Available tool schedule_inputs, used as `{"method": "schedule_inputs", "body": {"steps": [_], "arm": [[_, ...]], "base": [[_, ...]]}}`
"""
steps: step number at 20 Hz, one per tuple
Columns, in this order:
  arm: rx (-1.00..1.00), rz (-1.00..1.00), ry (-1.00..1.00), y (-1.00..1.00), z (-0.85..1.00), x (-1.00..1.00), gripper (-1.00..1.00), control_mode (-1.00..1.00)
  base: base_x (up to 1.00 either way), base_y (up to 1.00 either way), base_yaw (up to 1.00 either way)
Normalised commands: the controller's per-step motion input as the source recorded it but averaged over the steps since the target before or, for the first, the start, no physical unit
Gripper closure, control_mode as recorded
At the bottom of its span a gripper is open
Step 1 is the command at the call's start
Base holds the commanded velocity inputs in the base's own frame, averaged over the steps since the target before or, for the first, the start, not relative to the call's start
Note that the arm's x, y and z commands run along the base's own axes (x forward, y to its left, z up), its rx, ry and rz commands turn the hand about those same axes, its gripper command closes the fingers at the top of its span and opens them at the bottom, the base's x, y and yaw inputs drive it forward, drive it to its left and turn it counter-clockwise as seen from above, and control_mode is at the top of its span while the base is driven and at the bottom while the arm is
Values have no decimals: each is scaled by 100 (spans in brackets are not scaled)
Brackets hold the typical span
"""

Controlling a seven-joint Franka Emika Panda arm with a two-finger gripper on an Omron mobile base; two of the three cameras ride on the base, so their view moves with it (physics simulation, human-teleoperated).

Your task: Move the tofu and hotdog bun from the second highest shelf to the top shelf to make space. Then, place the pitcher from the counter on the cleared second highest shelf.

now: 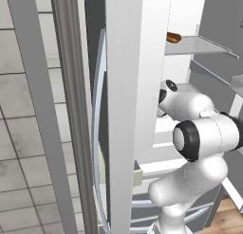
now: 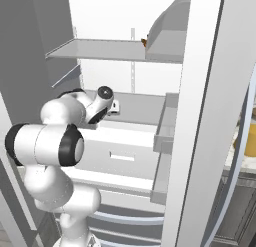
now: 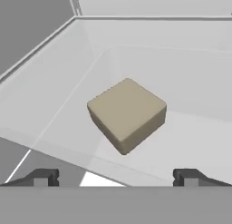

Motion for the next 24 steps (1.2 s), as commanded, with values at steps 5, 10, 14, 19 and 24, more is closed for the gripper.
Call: {"method": "schedule_inputs", "body": {"steps": [5, 10, 14, 19, 24], "arm": [[0, 0, 3, 8, -12, 31, -100, -100], [0, 0, 2, 8, -15, 31, -100, -100], [0, 0, 1, 5, -19, 31, -100, -100], [0, 0, 0, 0, -21, 29, -100, -100], [0, 0, 0, 9, -33, 26, 100, -100]], "base": [[0, 0, 0], [0, 0, 0], [0, 0, 0], [0, 0, 0], [0, 0, 0]]}}
